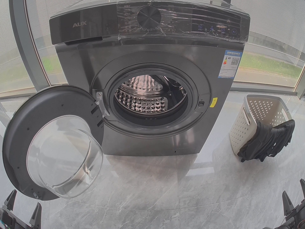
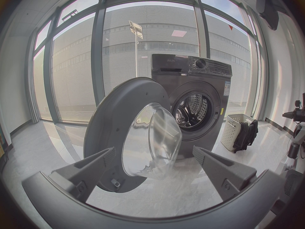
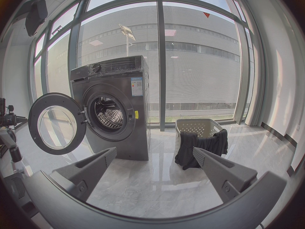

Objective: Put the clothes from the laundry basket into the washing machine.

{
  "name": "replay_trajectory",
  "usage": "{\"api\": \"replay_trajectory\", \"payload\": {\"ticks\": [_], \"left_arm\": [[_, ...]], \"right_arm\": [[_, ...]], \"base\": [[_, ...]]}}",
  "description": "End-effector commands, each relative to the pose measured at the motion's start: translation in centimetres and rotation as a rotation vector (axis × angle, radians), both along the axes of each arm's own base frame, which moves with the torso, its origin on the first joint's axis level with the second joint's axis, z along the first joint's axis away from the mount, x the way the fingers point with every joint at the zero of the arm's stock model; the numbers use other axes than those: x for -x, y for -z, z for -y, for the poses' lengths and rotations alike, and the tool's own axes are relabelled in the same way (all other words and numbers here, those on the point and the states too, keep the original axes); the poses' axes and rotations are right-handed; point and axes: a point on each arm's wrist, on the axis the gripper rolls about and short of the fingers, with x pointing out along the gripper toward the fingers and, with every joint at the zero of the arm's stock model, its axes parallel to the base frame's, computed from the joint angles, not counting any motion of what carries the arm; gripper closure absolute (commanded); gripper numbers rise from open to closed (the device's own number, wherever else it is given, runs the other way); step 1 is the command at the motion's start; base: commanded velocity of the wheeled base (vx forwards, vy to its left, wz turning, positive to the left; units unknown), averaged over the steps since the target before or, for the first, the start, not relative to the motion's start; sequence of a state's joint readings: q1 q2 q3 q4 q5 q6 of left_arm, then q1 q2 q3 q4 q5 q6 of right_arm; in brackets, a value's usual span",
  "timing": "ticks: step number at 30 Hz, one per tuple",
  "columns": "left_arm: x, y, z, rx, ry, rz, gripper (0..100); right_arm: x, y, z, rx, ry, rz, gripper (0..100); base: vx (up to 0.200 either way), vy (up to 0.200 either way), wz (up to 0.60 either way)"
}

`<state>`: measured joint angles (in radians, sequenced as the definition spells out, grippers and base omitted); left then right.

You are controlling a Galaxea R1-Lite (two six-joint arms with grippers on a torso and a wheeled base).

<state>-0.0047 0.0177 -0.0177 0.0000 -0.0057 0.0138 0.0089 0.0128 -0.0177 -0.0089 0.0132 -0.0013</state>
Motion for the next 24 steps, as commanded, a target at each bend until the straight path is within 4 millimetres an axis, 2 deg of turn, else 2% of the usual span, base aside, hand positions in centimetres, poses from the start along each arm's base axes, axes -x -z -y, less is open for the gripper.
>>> {"api": "replay_trajectory", "payload": {"ticks": [1,15,24], "left_arm": [[0.02,0.49,0.0,0.0,0.0,0.002,0],[0.03,0.44,0.0,0.0,0.0,0.003,0],[0.02,0.49,0.0,-0.002,-0.001,0.002,0]], "right_arm": [[-0.04,0.52,0.0,0.0,-0.001,-0.005,0],[-0.04,0.52,0.0,0.0,-0.001,-0.005,0],[-0.04,0.52,0.0,0.0,-0.001,-0.005,0]], "base": [[0.0,-0.2,0.0],[0.0,-0.2,0.0],[0.0,0.0,0.0]]}}
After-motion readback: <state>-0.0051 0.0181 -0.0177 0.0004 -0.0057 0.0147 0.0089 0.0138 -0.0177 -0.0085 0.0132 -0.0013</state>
